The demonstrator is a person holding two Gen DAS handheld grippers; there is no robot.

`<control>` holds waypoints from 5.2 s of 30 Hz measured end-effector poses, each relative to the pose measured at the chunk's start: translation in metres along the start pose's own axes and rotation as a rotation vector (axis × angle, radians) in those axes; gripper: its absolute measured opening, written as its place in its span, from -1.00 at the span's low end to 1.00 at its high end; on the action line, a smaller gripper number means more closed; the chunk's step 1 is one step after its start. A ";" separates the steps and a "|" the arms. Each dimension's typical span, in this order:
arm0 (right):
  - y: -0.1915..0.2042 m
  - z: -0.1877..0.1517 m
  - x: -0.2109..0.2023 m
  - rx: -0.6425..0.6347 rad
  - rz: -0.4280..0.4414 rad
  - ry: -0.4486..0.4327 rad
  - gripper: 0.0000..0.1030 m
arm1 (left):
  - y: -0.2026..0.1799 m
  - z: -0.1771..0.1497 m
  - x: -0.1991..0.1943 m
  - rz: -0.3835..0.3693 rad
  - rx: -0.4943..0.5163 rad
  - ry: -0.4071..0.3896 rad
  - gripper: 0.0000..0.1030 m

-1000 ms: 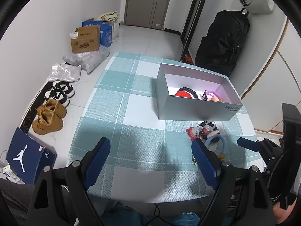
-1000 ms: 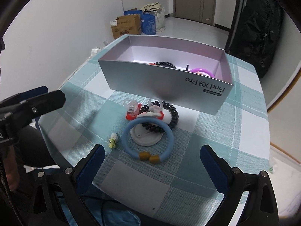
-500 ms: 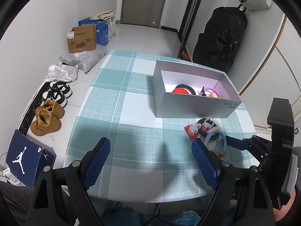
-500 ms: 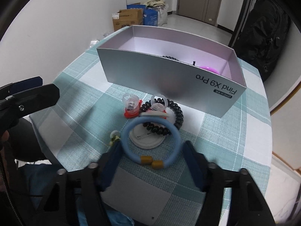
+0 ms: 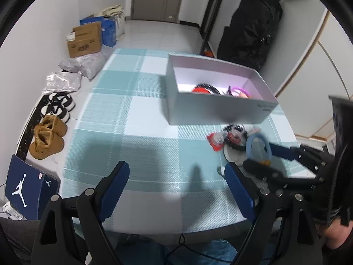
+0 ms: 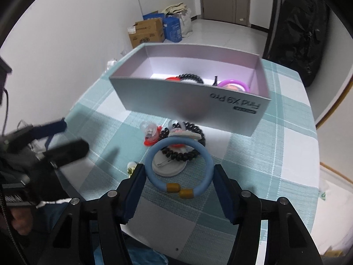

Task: Organize jewelry
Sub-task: 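Lower the right gripper onto the light blue bangle and close it, then lift the blue bangle with the right gripper while the left gripper closes on the small yellow charm, then carry the yellow charm with the left gripper while the right gripper carries the bangle over the box, then open the left gripper over the box while the right gripper releases the bangle into it, then withdraw both grippers from the box back over the pile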

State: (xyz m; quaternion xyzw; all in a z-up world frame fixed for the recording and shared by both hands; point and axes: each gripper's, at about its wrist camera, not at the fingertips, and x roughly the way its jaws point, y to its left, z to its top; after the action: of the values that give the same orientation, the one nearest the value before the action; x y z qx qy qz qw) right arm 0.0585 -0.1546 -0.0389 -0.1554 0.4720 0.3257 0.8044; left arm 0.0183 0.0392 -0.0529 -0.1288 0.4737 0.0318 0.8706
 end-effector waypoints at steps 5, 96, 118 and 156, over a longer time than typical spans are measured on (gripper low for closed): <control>-0.008 0.002 -0.013 0.048 0.008 -0.039 0.18 | -0.011 -0.003 0.005 -0.016 0.052 0.021 0.65; -0.042 0.078 -0.038 0.268 0.178 -0.276 0.18 | -0.028 0.097 -0.004 -0.300 -0.008 -0.121 -0.89; -0.071 0.098 -0.002 0.393 0.314 -0.163 0.19 | 0.005 0.129 0.050 -0.358 -0.127 -0.003 -0.89; -0.081 0.068 -0.046 0.358 0.178 -0.297 0.96 | -0.005 0.099 -0.003 -0.082 -0.049 -0.083 0.12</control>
State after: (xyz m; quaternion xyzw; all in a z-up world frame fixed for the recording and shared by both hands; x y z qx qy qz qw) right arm 0.1416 -0.1936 0.0304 0.0813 0.4108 0.3259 0.8476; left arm 0.0984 0.0594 0.0018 -0.1681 0.4307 0.0129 0.8866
